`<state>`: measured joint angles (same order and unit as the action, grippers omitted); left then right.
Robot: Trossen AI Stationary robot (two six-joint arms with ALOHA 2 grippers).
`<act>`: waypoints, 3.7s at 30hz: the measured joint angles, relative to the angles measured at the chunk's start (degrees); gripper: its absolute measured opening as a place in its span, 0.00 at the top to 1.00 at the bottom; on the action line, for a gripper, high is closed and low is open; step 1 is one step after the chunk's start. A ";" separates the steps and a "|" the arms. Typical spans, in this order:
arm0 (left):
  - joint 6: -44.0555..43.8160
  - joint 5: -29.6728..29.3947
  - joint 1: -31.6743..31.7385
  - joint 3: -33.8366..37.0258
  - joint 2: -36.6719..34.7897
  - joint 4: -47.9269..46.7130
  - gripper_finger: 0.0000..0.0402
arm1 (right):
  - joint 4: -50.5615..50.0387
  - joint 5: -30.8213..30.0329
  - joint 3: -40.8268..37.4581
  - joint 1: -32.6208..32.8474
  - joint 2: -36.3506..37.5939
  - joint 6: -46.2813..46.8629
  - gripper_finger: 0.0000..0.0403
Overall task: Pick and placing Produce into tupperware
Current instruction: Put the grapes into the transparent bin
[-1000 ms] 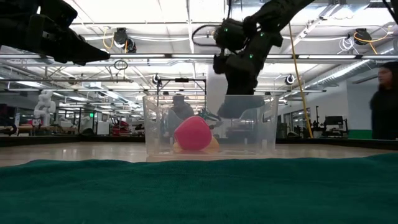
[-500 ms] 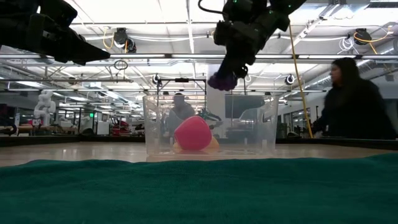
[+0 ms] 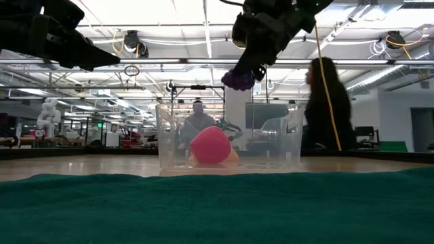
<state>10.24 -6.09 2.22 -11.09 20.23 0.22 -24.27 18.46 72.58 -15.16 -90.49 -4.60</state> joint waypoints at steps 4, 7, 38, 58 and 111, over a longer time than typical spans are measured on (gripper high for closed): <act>0.00 0.00 0.00 0.00 0.00 0.01 0.94 | 1.11 0.29 0.00 0.34 1.83 -0.94 0.46; 0.00 0.00 0.00 0.00 0.00 0.01 0.94 | 2.25 1.36 0.00 0.35 3.27 -0.74 0.46; -0.11 -0.61 0.00 0.00 0.00 0.08 0.94 | 33.80 5.98 -27.64 0.53 26.64 3.78 0.46; -0.17 -0.98 0.00 0.00 0.00 0.38 0.94 | 44.10 5.60 -41.80 4.29 33.93 2.94 0.46; -0.18 -1.53 0.00 0.00 0.00 0.41 0.94 | 66.10 -0.40 -61.37 6.73 46.55 7.95 0.46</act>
<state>10.06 -7.62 2.22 -11.09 20.24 0.62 41.82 18.06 11.20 -8.43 -43.94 3.35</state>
